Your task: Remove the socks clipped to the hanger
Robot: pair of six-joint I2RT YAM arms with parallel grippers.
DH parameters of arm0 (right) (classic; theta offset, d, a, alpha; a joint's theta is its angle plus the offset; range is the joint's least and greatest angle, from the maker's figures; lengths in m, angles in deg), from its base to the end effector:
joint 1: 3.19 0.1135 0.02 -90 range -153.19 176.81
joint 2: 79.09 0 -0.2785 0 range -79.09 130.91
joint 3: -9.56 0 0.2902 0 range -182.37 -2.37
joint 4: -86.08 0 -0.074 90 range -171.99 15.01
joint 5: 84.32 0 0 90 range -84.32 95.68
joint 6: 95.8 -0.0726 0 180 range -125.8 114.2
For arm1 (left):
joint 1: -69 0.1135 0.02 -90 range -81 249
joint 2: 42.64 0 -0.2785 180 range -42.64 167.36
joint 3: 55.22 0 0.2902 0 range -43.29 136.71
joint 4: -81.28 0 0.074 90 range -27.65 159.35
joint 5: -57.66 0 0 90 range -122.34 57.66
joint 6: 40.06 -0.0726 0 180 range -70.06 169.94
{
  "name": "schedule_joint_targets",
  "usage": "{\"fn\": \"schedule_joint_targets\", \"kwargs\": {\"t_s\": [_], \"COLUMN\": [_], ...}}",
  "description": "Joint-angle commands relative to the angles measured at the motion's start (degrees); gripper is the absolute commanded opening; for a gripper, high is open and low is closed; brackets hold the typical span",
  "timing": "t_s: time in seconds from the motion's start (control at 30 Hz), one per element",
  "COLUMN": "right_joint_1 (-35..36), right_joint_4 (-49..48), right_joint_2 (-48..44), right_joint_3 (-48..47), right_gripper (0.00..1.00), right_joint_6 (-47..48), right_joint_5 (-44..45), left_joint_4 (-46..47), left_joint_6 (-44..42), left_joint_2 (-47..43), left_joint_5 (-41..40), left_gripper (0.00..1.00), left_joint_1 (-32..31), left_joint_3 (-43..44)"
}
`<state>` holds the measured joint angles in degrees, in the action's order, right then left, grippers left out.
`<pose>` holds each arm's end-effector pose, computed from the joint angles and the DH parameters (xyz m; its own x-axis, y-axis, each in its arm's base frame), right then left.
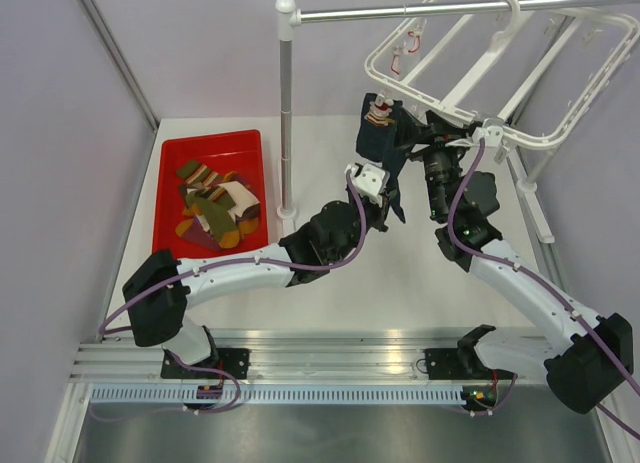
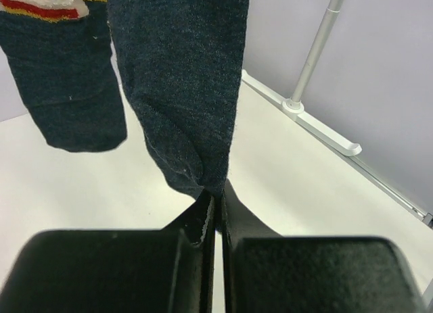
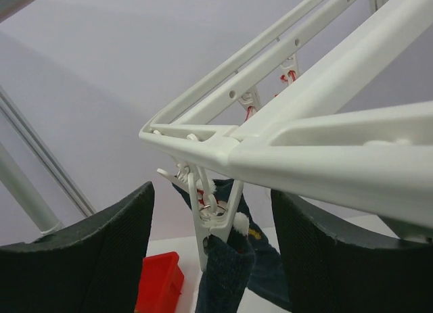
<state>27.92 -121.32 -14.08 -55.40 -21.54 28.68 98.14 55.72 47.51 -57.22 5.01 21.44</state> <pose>0.2866 0.1398 0.4304 0.3302 0.4909 -0.8062 -0.2785 0.8668 0.4137 0.2215 -0.3843 0.3325 -0.0379 -0.1306 -0.9907 0.6305 0.7660 -0.1251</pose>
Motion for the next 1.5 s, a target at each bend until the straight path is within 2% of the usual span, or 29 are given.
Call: {"fn": "schedule_joint_targets", "kwargs": {"t_s": [0.0,0.2,0.43,0.5,0.57,0.6,0.8,1.0,1.47], "right_joint_1": [-0.35,-0.35,-0.26,-0.26,-0.35,-0.26,-0.26,-0.26,-0.26], "right_joint_4": [0.13,1.19,1.27,1.19,1.1,1.19,1.98,2.68,4.53], "right_joint_2": [0.2,0.03,0.38,0.55,0.38,0.29,-0.5,-1.29,-2.26], "right_joint_3": [-2.77,-3.04,-3.56,-3.48,-3.48,-3.48,-3.65,-3.3,-3.39], "right_gripper": [0.73,0.59,0.52,0.41,0.34,0.26,0.06,0.01,0.01], "right_joint_6": [-0.43,0.28,0.37,0.1,0.1,0.1,0.28,0.37,0.54], "right_joint_5": [-1.82,-1.38,-0.59,-0.33,-0.42,-0.24,-0.07,0.46,0.64], "left_joint_4": [0.56,0.47,0.38,0.38,0.3,0.38,0.38,0.3,-7.16], "left_joint_6": [-1.65,-1.74,-1.74,-1.74,-1.91,-2.0,-2.44,-2.0,6.34], "left_joint_2": [-2.26,-2.35,-2.35,-2.43,-2.43,-2.52,-2.78,-4.36,-6.48], "left_joint_5": [0.98,0.8,0.89,0.89,0.8,0.8,-0.42,-1.75,0.62], "left_gripper": [0.02,0.02,0.02,0.02,0.02,0.02,0.02,0.02,0.02], "left_joint_1": [-0.44,-0.44,-0.53,-0.53,-0.53,-0.53,-0.44,0.09,7.02], "left_joint_3": [0.31,0.22,0.13,0.05,0.05,0.13,-0.04,-1.79,-1.54]}}
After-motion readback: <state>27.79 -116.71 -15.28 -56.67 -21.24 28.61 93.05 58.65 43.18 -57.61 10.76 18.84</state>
